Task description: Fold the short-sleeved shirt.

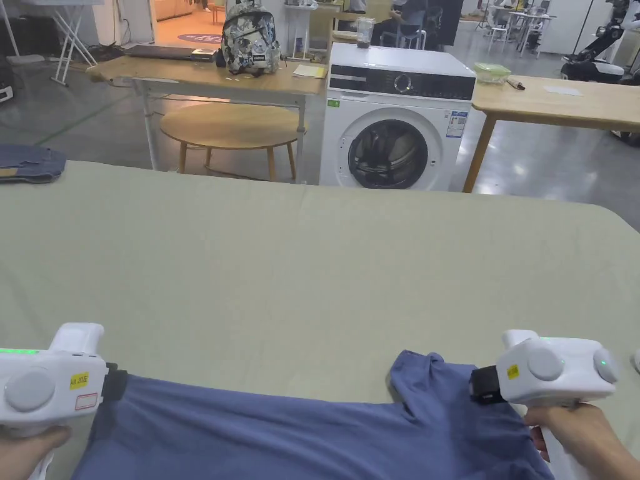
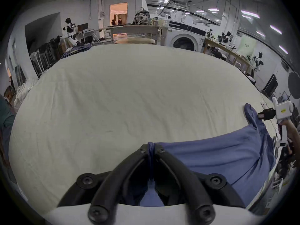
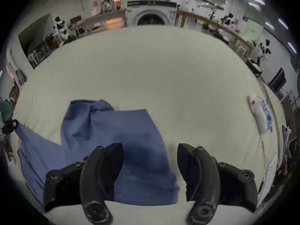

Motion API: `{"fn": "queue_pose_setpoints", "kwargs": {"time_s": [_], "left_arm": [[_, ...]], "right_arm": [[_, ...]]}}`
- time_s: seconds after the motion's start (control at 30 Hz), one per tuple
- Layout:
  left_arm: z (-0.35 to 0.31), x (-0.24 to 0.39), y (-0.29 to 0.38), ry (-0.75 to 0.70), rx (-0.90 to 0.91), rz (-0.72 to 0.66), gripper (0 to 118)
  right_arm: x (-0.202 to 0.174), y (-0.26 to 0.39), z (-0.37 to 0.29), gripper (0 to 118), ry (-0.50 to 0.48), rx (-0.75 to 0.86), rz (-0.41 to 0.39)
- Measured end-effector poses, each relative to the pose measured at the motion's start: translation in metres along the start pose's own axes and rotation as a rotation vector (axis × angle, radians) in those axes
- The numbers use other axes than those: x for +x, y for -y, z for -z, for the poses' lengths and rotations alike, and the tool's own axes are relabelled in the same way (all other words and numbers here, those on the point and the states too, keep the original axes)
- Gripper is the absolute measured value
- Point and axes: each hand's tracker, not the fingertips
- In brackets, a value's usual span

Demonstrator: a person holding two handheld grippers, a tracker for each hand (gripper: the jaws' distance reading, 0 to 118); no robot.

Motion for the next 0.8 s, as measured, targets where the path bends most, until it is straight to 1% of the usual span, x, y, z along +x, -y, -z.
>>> {"fn": "queue_pose_setpoints", "kwargs": {"time_s": [0.07, 0.1, 0.17, 0.2, 0.23, 0.27, 0.33, 0.43, 0.63, 0.73, 0.77, 0.8], "left_arm": [[0.000, -0.001, 0.001, -0.002, 0.000, -0.003, 0], [0.000, -0.001, 0.001, 0.000, 0.000, -0.006, 0], [0.001, -0.001, 0.001, -0.001, -0.002, -0.009, 0], [0.001, 0.000, 0.001, -0.001, -0.002, -0.009, 0], [0.001, 0.000, 0.001, -0.002, -0.003, -0.011, 0], [0.000, 0.001, 0.001, -0.002, -0.003, -0.010, 0], [-0.001, 0.001, 0.001, -0.003, 0.000, -0.011, 0], [-0.009, 0.003, 0.001, 0.000, 0.018, -0.017, 0], [-0.036, 0.001, 0.003, 0.020, 0.066, -0.028, 0], [-0.057, -0.001, 0.011, 0.039, 0.102, -0.044, 0], [-0.065, -0.002, 0.014, 0.046, 0.115, -0.050, 0], [-0.073, -0.002, 0.018, 0.053, 0.127, -0.056, 0]], "right_arm": [[0.001, 0.000, 0.012, 67, -0.001, -0.063, 0.010], [-0.001, 0.003, 0.012, 57, -0.014, -0.057, 0.020], [-0.003, 0.009, 0.008, 44, 0.005, -0.017, 0.028], [-0.004, 0.009, 0.008, 32, 0.004, -0.016, 0.026], [-0.006, 0.011, 0.004, 7, 0.006, -0.012, 0.020], [-0.005, 0.012, 0.003, 0, -0.002, -0.009, 0.016], [-0.003, 0.016, -0.003, 0, -0.020, -0.004, 0.035], [0.001, 0.021, -0.019, 0, -0.035, 0.058, 0.062], [-0.011, 0.047, -0.091, 0, -0.034, 0.180, 0.042], [-0.011, 0.068, -0.128, 0, -0.030, 0.232, 0.035], [0.002, 0.068, -0.122, 0, -0.027, 0.249, 0.034], [0.005, 0.073, -0.128, 0, -0.025, 0.263, 0.035]]}}
